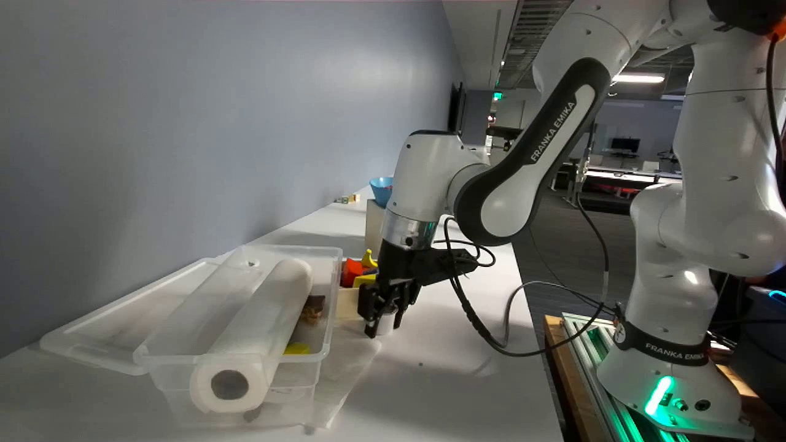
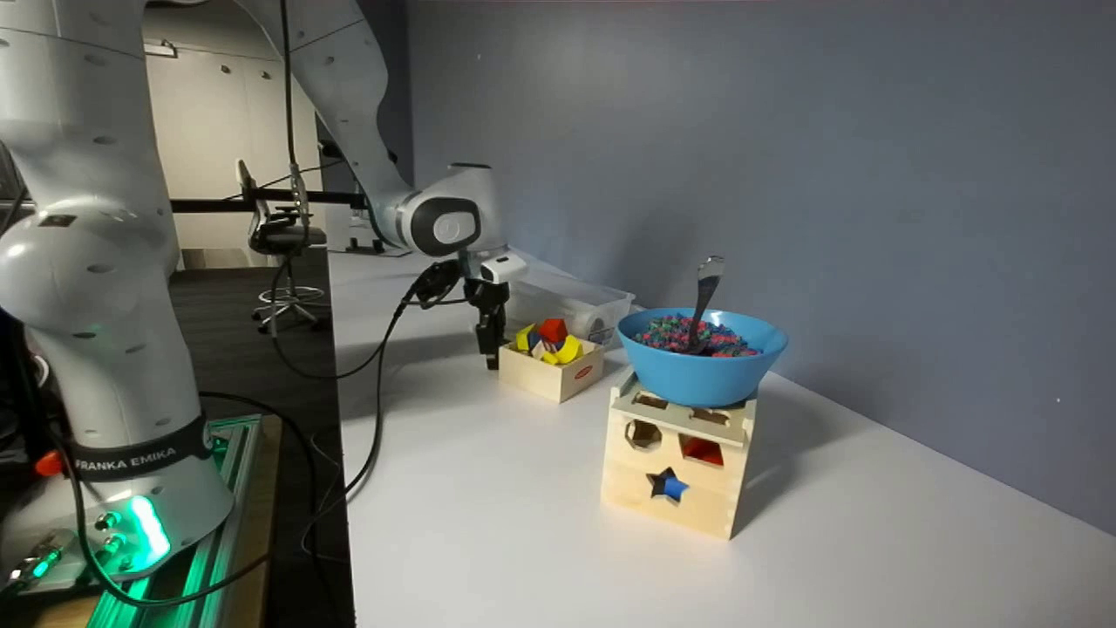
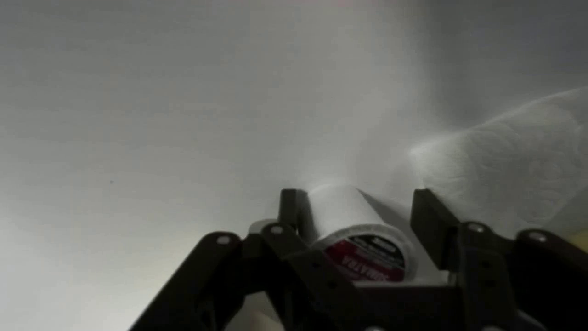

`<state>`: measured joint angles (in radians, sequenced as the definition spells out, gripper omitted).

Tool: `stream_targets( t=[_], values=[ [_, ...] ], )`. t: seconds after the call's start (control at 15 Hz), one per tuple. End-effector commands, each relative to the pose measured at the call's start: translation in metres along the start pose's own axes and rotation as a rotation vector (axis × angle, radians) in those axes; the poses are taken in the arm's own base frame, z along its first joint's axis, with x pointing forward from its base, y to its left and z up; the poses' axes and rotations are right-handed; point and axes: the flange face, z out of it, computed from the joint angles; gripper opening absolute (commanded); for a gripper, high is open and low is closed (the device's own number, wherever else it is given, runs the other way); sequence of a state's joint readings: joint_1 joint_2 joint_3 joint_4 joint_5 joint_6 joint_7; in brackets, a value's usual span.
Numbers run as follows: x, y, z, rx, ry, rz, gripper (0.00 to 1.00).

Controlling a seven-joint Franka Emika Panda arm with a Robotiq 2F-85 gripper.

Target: Place the coffee pod inside the clear container.

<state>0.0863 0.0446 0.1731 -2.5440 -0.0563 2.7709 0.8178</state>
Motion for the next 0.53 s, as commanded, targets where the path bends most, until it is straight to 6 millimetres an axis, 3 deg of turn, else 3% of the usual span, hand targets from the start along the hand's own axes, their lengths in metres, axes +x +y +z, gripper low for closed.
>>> stream_targets(
  t=[0.0,0.2,0.47],
  values=[
    [-0.004,-0.008,-0.009,-0.017,-0.009,-0.002,0.36],
    [-0.013,-0.017,-0.024,-0.032,-0.006,-0.053,0.18],
    [-0.04,-0.035,-0.069,-0.064,-0.027,-0.179,0.16]
  ],
)
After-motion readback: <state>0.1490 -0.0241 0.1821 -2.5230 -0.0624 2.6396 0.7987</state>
